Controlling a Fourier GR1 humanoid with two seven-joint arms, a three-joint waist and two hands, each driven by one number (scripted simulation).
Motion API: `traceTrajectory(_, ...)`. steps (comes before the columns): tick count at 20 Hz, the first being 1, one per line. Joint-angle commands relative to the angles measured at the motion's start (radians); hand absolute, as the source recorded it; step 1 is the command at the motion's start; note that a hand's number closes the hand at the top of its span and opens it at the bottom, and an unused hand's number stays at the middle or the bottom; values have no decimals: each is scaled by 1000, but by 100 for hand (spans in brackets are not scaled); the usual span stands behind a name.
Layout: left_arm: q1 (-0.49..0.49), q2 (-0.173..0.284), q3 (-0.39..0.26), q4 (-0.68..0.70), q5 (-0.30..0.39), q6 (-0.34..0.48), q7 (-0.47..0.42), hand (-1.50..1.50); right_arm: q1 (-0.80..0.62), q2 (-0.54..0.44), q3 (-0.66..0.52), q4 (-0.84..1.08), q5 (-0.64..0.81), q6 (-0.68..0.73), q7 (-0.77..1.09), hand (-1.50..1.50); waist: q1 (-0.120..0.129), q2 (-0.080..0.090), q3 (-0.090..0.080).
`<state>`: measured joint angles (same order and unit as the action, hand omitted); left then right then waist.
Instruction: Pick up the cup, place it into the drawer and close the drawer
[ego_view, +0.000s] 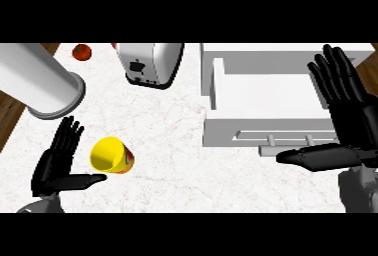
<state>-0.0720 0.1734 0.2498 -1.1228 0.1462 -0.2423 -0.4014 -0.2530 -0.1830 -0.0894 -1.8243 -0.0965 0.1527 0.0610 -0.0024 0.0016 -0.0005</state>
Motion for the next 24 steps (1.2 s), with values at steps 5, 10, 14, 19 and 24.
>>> traceTrajectory(5,-112,30,19,422,-92,-1,-285,-150,5,-22,-23,-86,-38,19,86,-150,-6,0,-1)
traceTrajectory(10,-208,50,30,613,-111,14,-400,-150,-13,4,-10,12,-4,18,14,-150,-2,0,0)
traceTrajectory(14,-277,47,44,780,-128,30,-519,-150,28,-32,-63,9,-52,77,-30,-150,-7,2,-1)
traceTrajectory(19,-315,60,55,894,-137,5,-639,-150,13,-28,-57,-112,-72,38,100,-150,-14,3,-2)
traceTrajectory(24,-361,62,46,926,-154,10,-649,-150,-25,-8,-29,-31,-20,23,57,-150,-14,5,-2)
